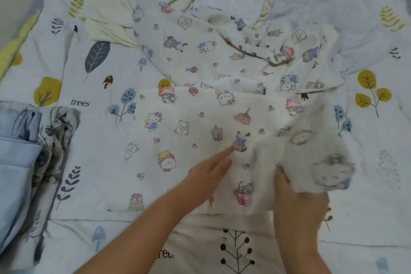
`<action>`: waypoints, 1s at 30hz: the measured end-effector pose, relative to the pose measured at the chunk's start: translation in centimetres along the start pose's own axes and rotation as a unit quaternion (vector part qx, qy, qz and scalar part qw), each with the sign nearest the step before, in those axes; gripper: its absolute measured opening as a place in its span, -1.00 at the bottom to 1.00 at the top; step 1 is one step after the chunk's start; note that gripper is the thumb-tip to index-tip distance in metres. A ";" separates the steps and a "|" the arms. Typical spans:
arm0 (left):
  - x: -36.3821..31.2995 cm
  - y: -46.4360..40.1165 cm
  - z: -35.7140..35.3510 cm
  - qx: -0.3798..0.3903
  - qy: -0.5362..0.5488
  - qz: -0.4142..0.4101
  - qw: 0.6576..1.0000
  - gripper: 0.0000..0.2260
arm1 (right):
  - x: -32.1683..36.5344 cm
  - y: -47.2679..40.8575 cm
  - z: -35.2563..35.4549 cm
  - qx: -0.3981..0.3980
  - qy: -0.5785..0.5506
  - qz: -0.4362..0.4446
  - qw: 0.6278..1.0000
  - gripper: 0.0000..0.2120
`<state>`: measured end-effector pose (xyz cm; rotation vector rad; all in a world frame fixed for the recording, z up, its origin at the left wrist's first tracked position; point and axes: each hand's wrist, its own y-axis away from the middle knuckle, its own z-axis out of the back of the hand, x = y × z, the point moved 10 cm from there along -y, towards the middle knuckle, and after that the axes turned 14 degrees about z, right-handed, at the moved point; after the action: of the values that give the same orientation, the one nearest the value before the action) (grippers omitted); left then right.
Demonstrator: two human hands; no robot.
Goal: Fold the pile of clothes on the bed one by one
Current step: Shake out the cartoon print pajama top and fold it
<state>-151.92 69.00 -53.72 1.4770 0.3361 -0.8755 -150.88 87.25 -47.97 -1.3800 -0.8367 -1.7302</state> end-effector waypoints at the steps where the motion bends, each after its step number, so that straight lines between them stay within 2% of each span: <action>1: -1.3 0.9 1.2 0.008 0.066 -0.010 0.998 -0.60 | 1.1 0.9 -1.8 0.050 -0.008 0.034 0.998 -0.86; 2: -2.3 1.8 2.4 0.018 0.129 -0.022 0.991 -0.55 | 2.4 2.0 -3.6 0.092 -0.015 0.072 0.993 -0.83; 4: -3.4 3.1 5.0 0.051 0.267 -0.044 0.961 -0.41 | 6.2 4.8 -7.3 0.178 0.033 0.233 0.955 -0.68; 6: -3.6 4.6 8.3 0.097 0.401 -0.077 0.908 -0.34 | 8.9 8.6 -10.7 0.246 0.127 0.405 0.871 -0.82; 7: -3.3 5.4 9.8 0.114 0.442 -0.088 0.885 -0.31 | 9.4 10.1 -12.1 0.259 0.162 0.452 0.838 -0.83; 8: -2.2 5.9 11.2 0.107 0.462 -0.073 0.877 -0.30 | 9.5 11.6 -13.3 0.277 0.184 0.486 0.808 -0.84; 10: 1.7 5.9 13.7 0.031 0.458 0.018 0.888 -0.35 | 8.4 13.9 -15.7 0.342 0.244 0.504 0.755 -0.93; 13: 6.8 5.3 15.8 -0.068 0.359 0.138 0.921 -0.44 | 3.5 16.0 -18.4 0.476 0.408 0.453 0.634 -0.60; 14: 7.7 4.9 16.0 -0.091 0.286 0.159 0.941 -0.50 | 2.5 16.6 -18.8 0.510 0.435 0.441 0.597 -0.53; 15: 8.3 4.5 16.6 -0.133 0.206 0.166 0.955 -0.55 | 1.9 17.0 -18.9 0.533 0.439 0.436 0.577 -0.50; 17: 8.1 4.0 18.1 -0.248 0.092 0.142 0.954 -0.62 | 1.9 17.1 -18.5 0.530 0.421 0.445 0.586 -0.56; 20: 6.8 3.0 18.0 -0.343 -0.002 0.124 0.931 -0.47 | 3.0 16.2 -17.4 0.490 0.323 0.456 0.669 -0.72; 21: 6.3 2.5 17.7 -0.355 -0.021 0.113 0.928 -0.50 | 3.8 15.8 -17.0 0.464 0.282 0.463 0.701 -0.78; 22: 5.5 2.3 17.5 -0.357 -0.017 0.085 0.930 -0.61 | 4.4 15.2 -16.5 0.433 0.252 0.463 0.731 -0.81; 24: 4.6 2.2 17.8 -0.332 0.071 0.020 0.941 -0.91 | 4.6 12.7 -15.4 0.361 0.248 0.428 0.791 -0.72; 25: 4.5 2.4 18.2 -0.312 0.119 -0.007 0.943 -0.94 | 4.3 11.4 -14.8 0.330 0.265 0.393 0.816 -0.68; 26: 4.8 2.5 18.5 -0.291 0.155 -0.017 0.944 -0.89 | 3.6 10.3 -14.4 0.324 0.291 0.344 0.832 -0.64; 27: 5.7 2.4 18.5 -0.268 0.188 -0.005 0.945 -0.86 | 2.1 9.5 -14.4 0.346 0.331 0.286 0.830 -0.56; 28: 7.1 2.1 18.4 -0.252 0.196 0.034 0.947 -0.86 | -0.1 9.5 -14.5 0.398 0.373 0.224 0.808 -0.47; 30: 10.0 1.9 18.5 -0.279 0.127 0.136 0.942 -0.91 | -3.7 10.6 -14.2 0.495 0.445 0.155 0.730 -0.35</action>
<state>-149.71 48.21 -57.09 1.0667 0.5102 -0.3232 -148.07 70.39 -54.09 0.0939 -0.6923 -1.1057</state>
